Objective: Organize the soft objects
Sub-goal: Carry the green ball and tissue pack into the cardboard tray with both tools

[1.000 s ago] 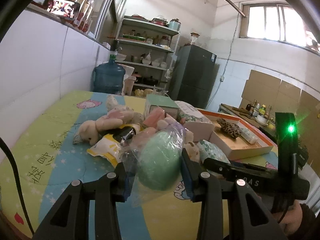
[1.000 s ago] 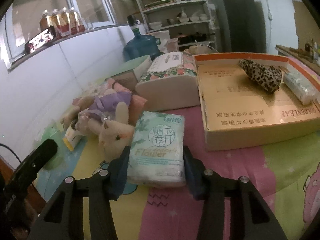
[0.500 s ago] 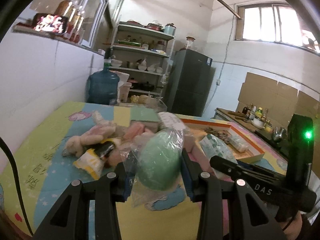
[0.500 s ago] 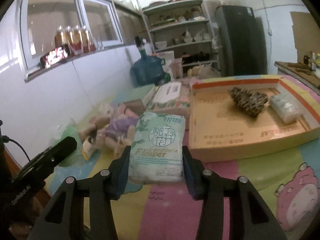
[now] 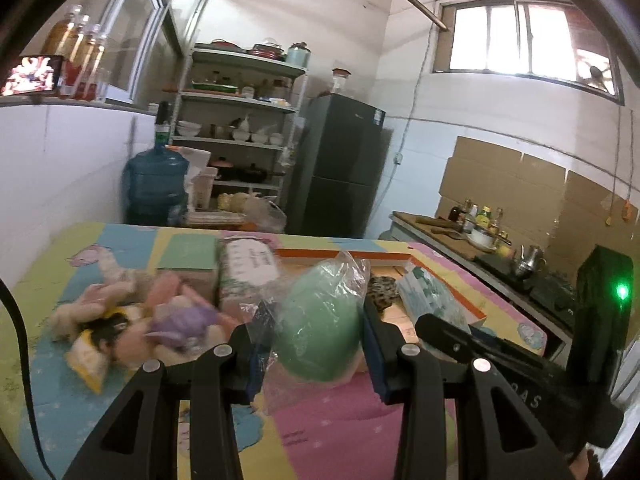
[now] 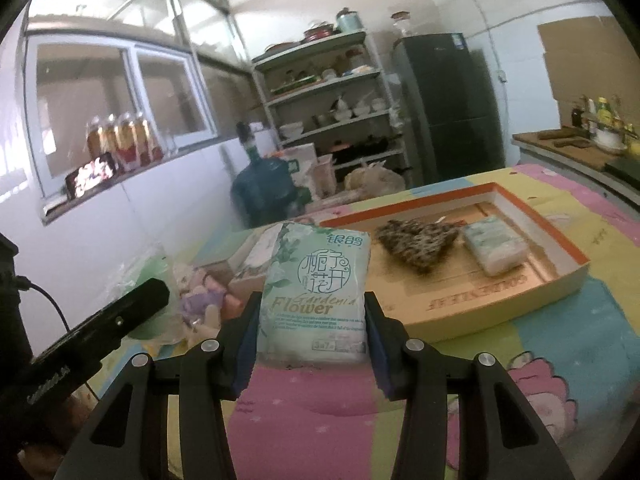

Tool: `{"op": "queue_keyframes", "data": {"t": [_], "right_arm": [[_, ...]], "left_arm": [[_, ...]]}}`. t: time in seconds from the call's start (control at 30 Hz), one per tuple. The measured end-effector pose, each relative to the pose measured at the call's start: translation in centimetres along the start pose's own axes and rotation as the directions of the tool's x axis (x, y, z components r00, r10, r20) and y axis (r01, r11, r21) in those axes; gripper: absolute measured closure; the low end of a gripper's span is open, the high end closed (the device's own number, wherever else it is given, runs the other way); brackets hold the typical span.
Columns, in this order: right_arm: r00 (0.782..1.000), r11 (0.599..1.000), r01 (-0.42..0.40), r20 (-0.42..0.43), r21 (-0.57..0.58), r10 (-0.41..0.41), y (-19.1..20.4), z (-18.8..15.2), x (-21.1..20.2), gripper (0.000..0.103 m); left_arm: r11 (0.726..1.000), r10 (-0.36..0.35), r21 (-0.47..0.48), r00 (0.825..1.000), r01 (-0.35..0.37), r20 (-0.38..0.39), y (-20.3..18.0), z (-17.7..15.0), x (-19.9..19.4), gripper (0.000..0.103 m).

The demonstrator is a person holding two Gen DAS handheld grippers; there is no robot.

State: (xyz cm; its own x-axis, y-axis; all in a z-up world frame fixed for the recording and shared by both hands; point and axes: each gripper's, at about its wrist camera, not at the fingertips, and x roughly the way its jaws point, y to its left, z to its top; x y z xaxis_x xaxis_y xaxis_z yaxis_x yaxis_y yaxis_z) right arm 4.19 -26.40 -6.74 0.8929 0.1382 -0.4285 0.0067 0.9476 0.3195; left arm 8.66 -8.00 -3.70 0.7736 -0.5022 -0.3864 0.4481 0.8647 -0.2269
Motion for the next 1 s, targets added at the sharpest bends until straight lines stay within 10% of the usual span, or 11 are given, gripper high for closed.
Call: {"op": "queue_keyframes", "data": {"t": [0.43, 1.0], "right_arm": [[0.996, 0.996, 0.072, 0.041, 0.046, -0.074, -5.8, 1.2, -1.7, 0.054], [0.985, 0.988, 0.154, 0.079, 0.021, -0.155, -10.7, 3.9, -1.7, 0.054]], "left_arm": [[0.999, -0.054, -0.002, 0.997, 0.054, -0.059, -3.6, 0.9, 4.9, 0.061], [0.996, 0.073, 0.068, 0.991, -0.066, -0.112, -7.2, 1.3, 11.2, 0.061]]}}
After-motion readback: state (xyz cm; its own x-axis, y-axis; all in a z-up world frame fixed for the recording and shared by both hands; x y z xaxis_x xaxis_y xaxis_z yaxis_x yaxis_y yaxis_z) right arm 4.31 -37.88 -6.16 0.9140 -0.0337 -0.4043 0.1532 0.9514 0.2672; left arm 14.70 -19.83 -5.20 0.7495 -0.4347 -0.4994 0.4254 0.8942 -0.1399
